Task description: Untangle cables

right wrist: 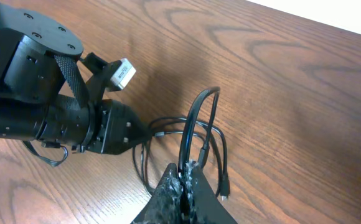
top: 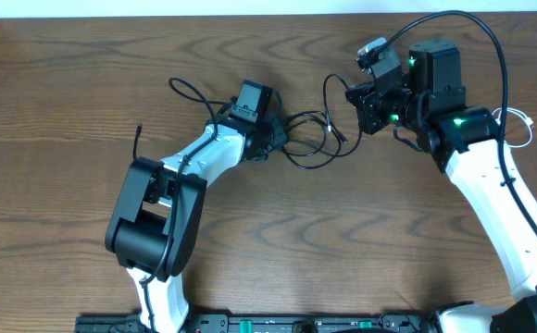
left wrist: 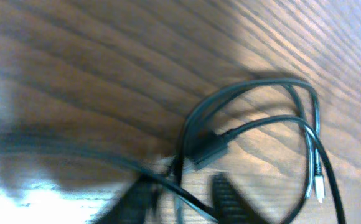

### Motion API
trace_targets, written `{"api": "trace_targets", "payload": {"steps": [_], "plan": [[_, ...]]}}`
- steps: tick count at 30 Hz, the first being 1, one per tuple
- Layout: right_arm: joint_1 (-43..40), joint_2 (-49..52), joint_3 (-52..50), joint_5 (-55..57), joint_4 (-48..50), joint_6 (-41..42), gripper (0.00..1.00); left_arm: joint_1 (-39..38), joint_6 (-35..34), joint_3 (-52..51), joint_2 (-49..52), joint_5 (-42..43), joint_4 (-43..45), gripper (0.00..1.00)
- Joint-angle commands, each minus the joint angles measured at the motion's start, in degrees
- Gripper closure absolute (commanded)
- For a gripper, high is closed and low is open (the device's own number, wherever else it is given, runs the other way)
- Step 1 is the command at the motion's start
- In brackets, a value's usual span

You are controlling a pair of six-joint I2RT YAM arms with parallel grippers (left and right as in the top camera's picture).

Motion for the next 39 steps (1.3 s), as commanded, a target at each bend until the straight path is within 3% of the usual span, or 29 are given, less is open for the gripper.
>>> {"api": "trace_targets", "payload": {"steps": [1,8,17,26,39], "plan": [[-0.15,-1.16,1.05,1.14,-0.22,0.0,0.99,0.42,2.05,0.37,0.44,-3.08,-1.2,0.92],[-0.15,-1.16,1.05,8.55,-1.09,0.0,0.99,5.05,4.15,0.39,-1.84,-1.57,-7.67,0.92],[-0.15,-1.16,1.05,9.29,-1.31,0.0,0.99,13.44,6.62,0.39,-11.8,11.58,-8.5,0.93],[-0.15,-1.16,1.05,9.46,-1.92,0.0,0.99,14.8,6.6,0.39,-18.88,12.87,-8.48,0.93],[-0.11,0.37,1.01,9.42,-1.88,2.01,0.99,14.8,7.26,0.37,-19.76,12.44,-8.5,0.93]]}}
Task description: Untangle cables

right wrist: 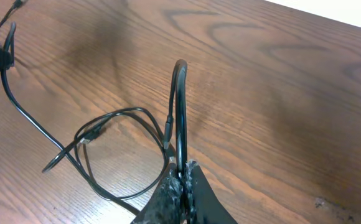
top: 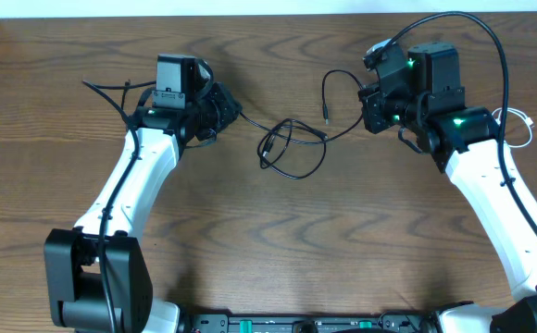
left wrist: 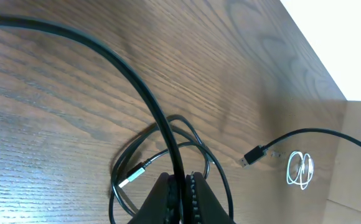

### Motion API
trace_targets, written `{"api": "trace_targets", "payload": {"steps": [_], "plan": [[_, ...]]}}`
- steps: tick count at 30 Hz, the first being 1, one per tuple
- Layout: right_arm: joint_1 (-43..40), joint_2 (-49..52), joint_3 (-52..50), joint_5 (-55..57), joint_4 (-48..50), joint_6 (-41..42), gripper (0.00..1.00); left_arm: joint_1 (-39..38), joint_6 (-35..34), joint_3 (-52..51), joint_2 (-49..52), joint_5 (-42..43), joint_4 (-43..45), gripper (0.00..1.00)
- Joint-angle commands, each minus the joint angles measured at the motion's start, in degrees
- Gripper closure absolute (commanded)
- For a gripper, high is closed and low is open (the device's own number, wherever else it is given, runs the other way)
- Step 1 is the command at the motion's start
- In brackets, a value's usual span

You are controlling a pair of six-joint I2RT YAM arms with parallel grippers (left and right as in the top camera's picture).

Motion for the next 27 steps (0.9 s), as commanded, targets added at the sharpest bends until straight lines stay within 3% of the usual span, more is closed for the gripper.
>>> {"api": "trace_targets", "payload": {"steps": [1,14,21,27], "plan": [[-0.11,0.59,1.01,0.44,0.04,1.16,0.99,0.31,2.45,0.37,-1.03,0.33,-0.11,0.92],[-0.11,3.28,0.94,0.46,0.68,7.69,0.99,5.75,2.86,0.37,-1.2,4.0,-1.09,0.92],[-0.11,7.43,0.9,0.42,0.74,13.84,0.99,6.78,4.22,0.37,-1.2,3.78,-3.76,0.93],[-0.11,9.92,0.9,0.02,-0.09,14.21,0.99,6.78,7.19,0.37,-1.18,0.98,-6.6,0.93]]}}
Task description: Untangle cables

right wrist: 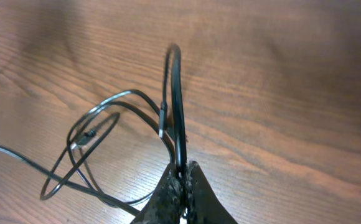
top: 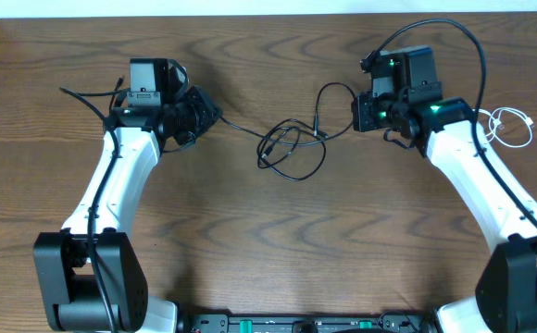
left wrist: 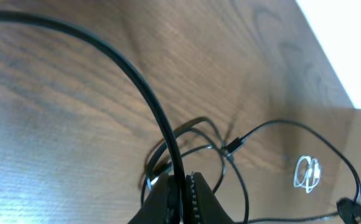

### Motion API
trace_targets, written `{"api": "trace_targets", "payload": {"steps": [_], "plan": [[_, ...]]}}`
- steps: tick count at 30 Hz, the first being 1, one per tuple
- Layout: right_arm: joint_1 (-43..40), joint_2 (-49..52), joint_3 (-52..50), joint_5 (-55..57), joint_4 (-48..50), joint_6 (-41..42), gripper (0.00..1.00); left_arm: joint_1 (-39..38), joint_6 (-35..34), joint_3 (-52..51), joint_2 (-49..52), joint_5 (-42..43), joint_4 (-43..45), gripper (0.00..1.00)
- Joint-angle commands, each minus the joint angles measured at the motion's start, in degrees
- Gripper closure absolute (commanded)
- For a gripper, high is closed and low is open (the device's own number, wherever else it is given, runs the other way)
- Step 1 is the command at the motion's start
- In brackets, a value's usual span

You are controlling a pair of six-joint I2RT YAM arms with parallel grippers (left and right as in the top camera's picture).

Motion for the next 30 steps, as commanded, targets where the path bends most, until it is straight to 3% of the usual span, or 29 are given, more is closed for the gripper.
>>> {"api": "trace_targets", "payload": {"steps": [1,7,25,30], "plan": [[-0.11,0.61,0.9,0.04,-0.57,1.68,0.99,0.35,2.89,0.37,-1.18,-3.41,-2.4,0.92],[-0.11,0.61,0.9,0.09,-0.81,1.66,0.99,0.35,2.89,0.35,-1.11,-9.33,-8.02,0.92],[-0.11,0.72,0.85,0.59,-1.77,1.62,0.99,0.09,2.89,-0.79,-0.66,-10.51,-9.55,0.92],[-0.11,0.92,0.46,6.99,-1.84,1.42,0.99,0.15,2.86,-0.79,-0.59,-18.99,-10.23,0.92]]}}
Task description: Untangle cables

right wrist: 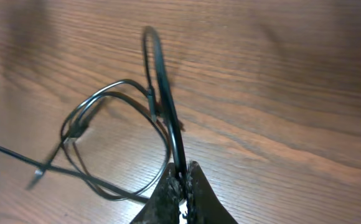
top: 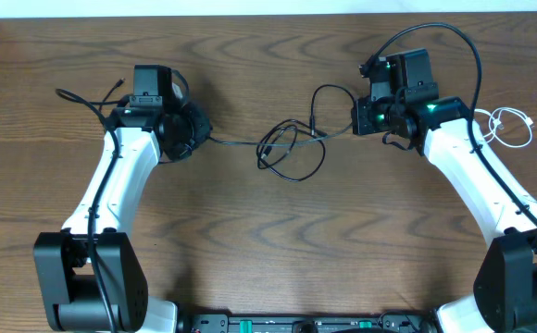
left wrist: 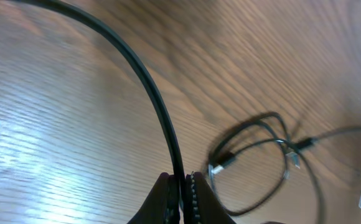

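A knot of thin black cables lies at the middle of the wooden table. My left gripper is shut on one black cable, which runs right from it to the knot. At the upper right my right gripper is shut on another black cable, which arches up from the jaws and drops to the loops. In the overhead view the left gripper sits left of the knot and the right gripper right of it.
A small coil of white cable lies at the far right edge of the table. A loose black cable end trails to the left behind my left arm. The arms' bases stand at the front edge.
My left gripper has tipped lower over the table and shifted slightly right, its cable now running nearly level to the knot. The right gripper has barely moved; both remain shut on their cables.
First my left gripper was low in the middle of the tangle while the right held a cable at the upper right. Then the left gripper stood far left, shut on a cable, and the tangle was drawn out. Since then both held on, the knot lying between them.
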### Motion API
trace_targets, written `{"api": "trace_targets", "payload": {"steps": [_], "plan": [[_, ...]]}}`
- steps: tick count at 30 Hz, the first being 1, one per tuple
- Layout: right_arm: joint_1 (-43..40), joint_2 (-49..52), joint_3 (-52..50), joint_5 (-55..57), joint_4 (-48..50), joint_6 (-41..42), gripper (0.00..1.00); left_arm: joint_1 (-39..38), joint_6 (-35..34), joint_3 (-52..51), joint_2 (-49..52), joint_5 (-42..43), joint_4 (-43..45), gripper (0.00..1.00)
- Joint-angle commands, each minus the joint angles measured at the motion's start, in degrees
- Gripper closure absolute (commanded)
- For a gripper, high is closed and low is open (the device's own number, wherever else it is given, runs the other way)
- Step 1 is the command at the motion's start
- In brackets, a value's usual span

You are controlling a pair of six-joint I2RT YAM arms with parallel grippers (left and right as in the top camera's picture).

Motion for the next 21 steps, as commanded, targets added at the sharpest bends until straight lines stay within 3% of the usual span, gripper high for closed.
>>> {"api": "trace_targets", "payload": {"steps": [1,7,21], "plan": [[-0.17,0.15,0.44,7.41,-0.07,0.42,0.99,0.22,1.22,-0.72,-0.59,-9.75,-0.92,0.92],[-0.24,0.15,0.42,14.49,-0.04,-4.0,0.99,0.22,1.25,-0.72,-0.59,-19.26,-3.32,0.93],[-0.17,0.15,0.39,9.99,0.24,-3.93,0.99,0.26,1.4,-0.72,-0.59,-19.37,-5.16,0.92]]}}
